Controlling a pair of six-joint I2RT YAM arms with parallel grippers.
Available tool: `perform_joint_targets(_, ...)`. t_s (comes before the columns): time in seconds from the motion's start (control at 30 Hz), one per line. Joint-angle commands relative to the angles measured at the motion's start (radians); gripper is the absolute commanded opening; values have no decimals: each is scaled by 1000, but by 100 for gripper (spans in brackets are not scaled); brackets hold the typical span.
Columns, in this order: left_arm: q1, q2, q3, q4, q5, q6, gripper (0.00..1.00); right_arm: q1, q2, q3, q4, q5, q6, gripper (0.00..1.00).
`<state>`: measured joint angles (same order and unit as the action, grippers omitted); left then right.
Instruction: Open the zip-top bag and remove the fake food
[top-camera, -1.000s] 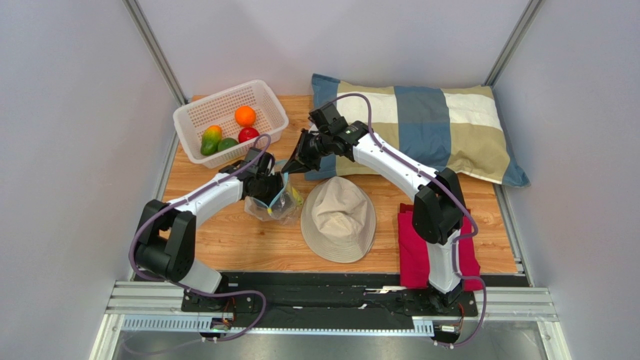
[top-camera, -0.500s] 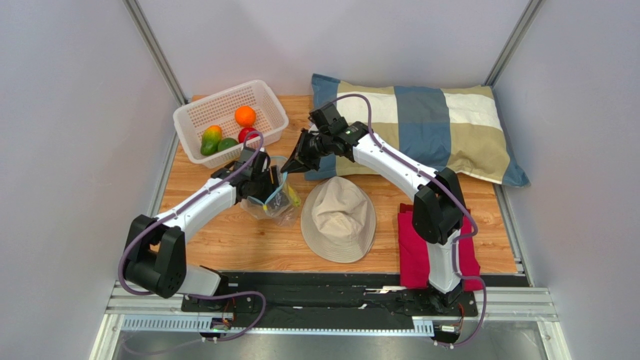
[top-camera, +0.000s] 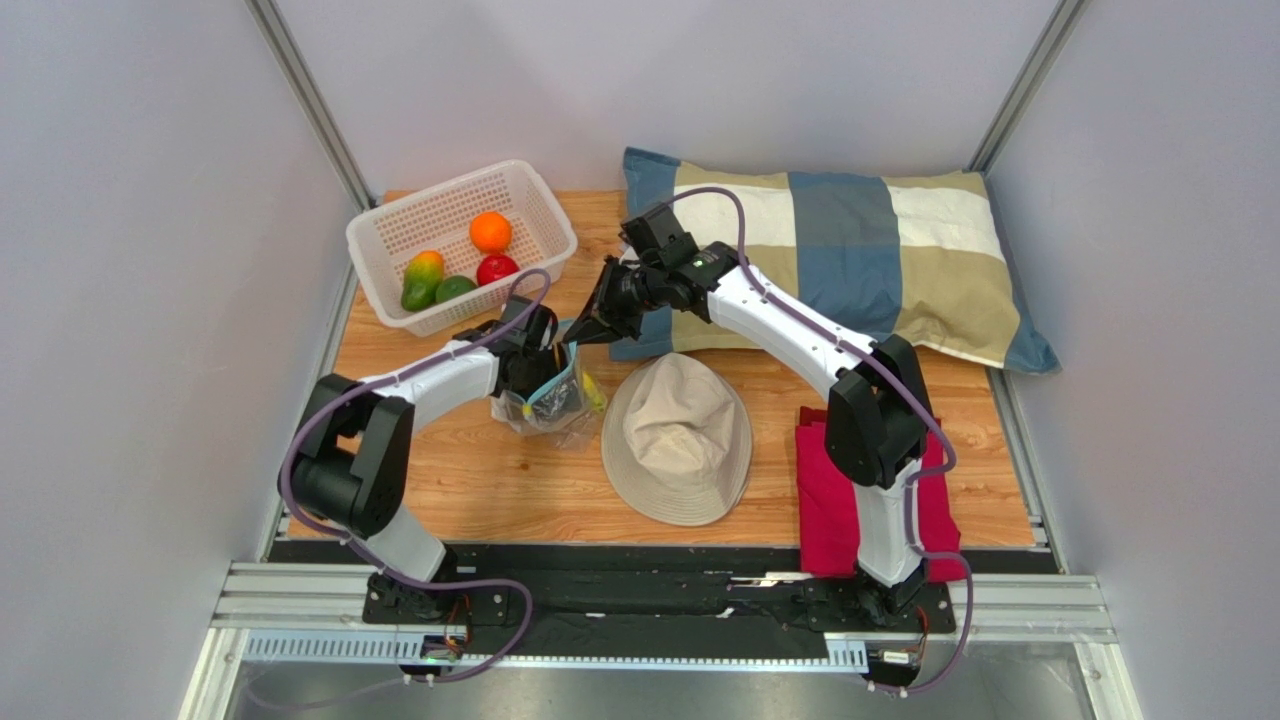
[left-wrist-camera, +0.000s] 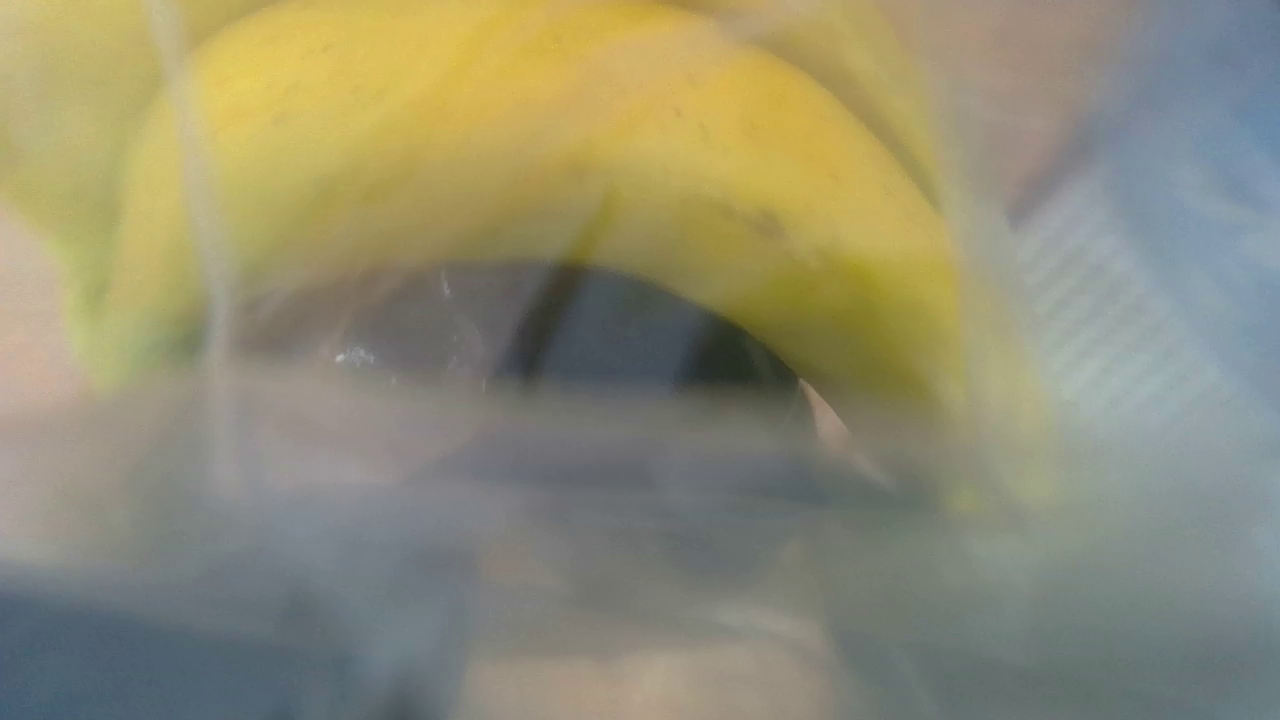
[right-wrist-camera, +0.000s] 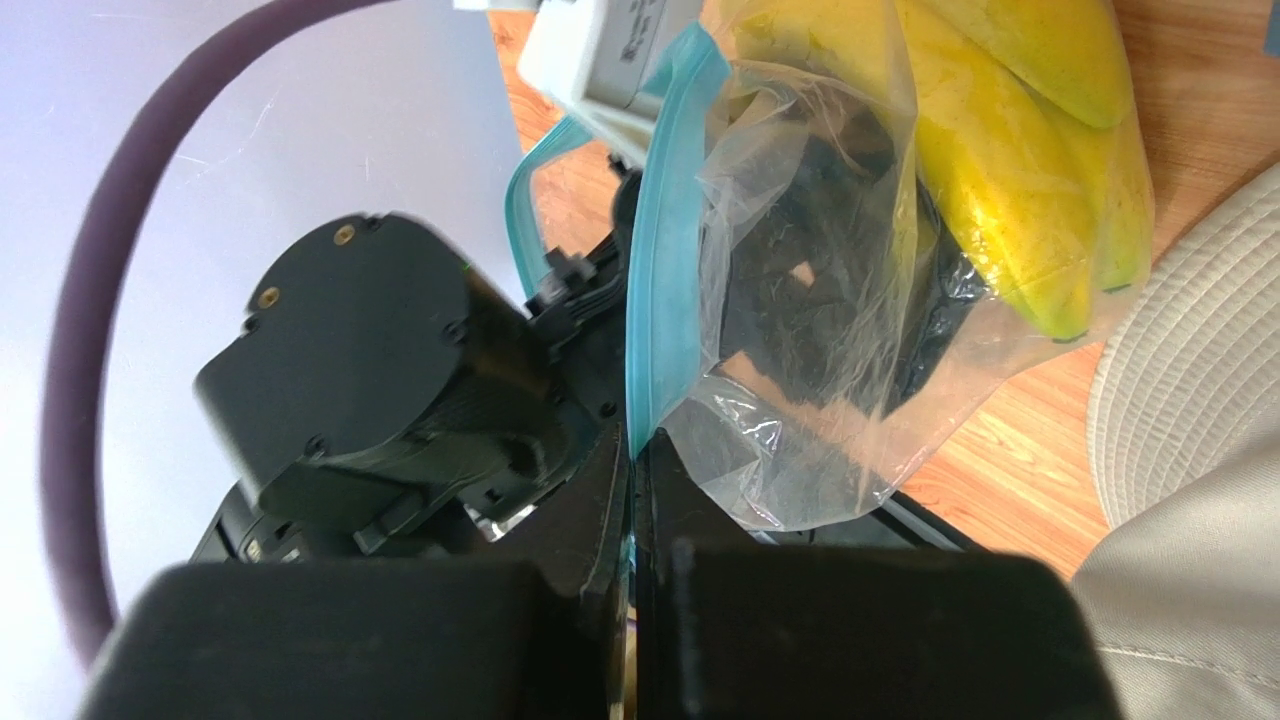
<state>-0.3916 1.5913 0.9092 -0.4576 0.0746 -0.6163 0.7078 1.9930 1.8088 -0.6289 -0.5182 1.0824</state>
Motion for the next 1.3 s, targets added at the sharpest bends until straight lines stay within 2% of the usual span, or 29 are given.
perform_joint_targets(0.0,-3,29,17,43,-12,6,67,-8,-13,-9,21,-28,-18,0)
perform_joint_targets(0.03,-3,16,13,49,-16,16,56,-11,-13,-14,20,-28,-22,0)
perform_joint_targets(0.13,-3,-60,-9,63,-38,38,39,-21,-22,-35,14,-14,-47,0)
perform_joint_targets(0.2,-3,-114,-7,45,-45,53,33,-25,-22,-42,9,-6,-67,0)
perform_joint_targets(0.23,-3,-131,-4,34,-47,68,20,-28,-19,-40,6,-3,-73,0)
perform_joint_targets(0.27,-3,-145,-1,10,-44,76,12,-28,-16,-34,-5,1,-84,0)
perform_joint_targets(0.3,-3,-175,3,-1,-36,82,10,-28,-13,-28,-11,7,-101,0)
perform_joint_targets(0.33,-6,-195,2,-12,-35,95,2,-27,-7,-17,-14,9,-107,0)
perform_joint_targets(0.43,-7,-278,-12,-45,-16,110,0,-27,4,9,-40,23,-137,0)
perform_joint_targets(0.53,-9,-382,-39,-44,83,128,0,-27,18,44,-69,50,-176,0)
perform_joint_targets(0.57,-9,-410,-67,-14,170,138,0,-28,23,53,-77,59,-183,0)
perform_joint_targets(0.67,-9,-577,-133,23,264,139,0,-28,33,86,-98,67,-213,0)
perform_joint_targets(0.77,-9,-678,-188,53,329,135,0,-27,41,113,-121,83,-246,0)
perform_joint_targets(0.93,-7,-866,-190,39,259,93,0,-27,44,138,-166,101,-277,0)
perform_joint_targets(1.03,-1,-883,-109,5,101,55,0,-25,44,135,-167,93,-276,0)
perform_joint_targets(1.13,29,-799,3,-19,1,46,0,-21,46,142,-169,76,-272,0)
perform_joint_targets(1.27,108,-583,180,-90,-103,35,0,-14,58,165,-167,52,-276,0)
